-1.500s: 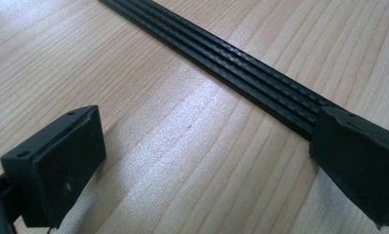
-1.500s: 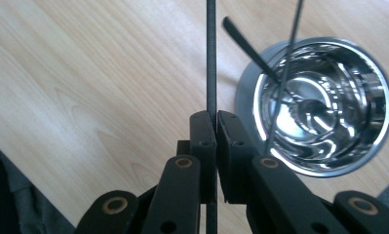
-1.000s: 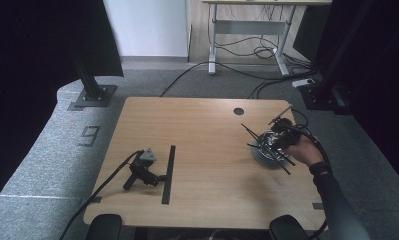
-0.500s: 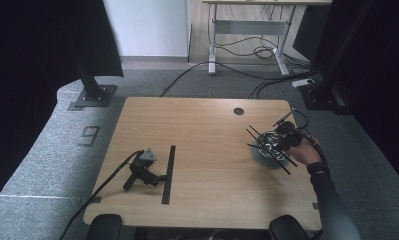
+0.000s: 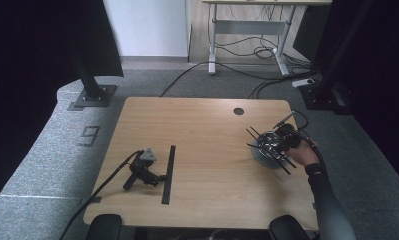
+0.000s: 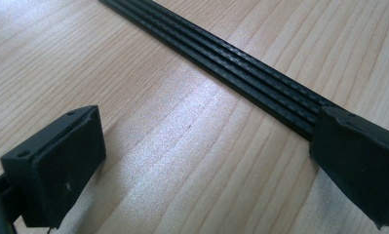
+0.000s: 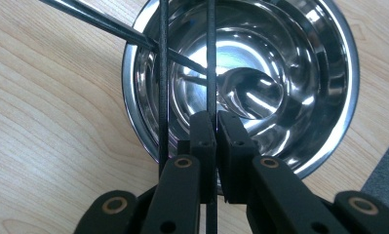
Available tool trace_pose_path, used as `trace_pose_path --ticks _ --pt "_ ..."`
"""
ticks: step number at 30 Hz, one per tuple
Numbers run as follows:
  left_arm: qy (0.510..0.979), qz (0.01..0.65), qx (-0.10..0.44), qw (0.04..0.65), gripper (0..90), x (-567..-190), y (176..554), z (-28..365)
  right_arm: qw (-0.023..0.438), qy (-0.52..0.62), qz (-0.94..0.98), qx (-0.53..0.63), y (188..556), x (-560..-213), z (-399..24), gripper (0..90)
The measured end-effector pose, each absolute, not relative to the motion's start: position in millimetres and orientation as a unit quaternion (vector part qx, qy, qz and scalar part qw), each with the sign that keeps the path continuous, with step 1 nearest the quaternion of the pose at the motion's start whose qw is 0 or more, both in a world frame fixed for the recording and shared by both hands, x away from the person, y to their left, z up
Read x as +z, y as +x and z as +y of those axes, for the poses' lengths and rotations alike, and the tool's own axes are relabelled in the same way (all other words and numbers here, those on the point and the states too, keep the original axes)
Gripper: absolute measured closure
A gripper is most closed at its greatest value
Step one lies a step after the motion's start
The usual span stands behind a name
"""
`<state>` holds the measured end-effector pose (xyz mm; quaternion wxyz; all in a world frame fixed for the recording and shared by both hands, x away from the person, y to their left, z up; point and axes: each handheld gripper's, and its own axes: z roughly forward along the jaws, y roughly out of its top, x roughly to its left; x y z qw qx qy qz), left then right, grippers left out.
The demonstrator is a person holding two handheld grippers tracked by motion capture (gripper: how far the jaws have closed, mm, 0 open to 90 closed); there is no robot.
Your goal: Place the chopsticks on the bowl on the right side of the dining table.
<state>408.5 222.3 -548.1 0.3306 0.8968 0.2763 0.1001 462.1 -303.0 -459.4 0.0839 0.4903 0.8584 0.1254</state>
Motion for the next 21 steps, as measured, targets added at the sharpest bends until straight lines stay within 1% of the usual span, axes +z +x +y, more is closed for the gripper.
trace_pose_path --ticks 10,13,17,21 --pt "0.897 0.276 0.100 0.330 0.0 -548 408 222 0.079 0.488 0.859 0.134 462 -468 -304 85.1" --pt "0.897 0.276 0.100 0.330 0.0 -548 408 222 0.082 0.491 0.855 0.142 461 -466 -307 82.3" --pt "0.897 0.276 0.100 0.331 0.0 -548 408 222 0.089 0.493 0.851 0.155 457 -460 -310 76.1" --pt "0.897 0.276 0.100 0.330 0.0 -548 408 222 0.105 0.489 0.849 0.169 452 -452 -308 63.0"
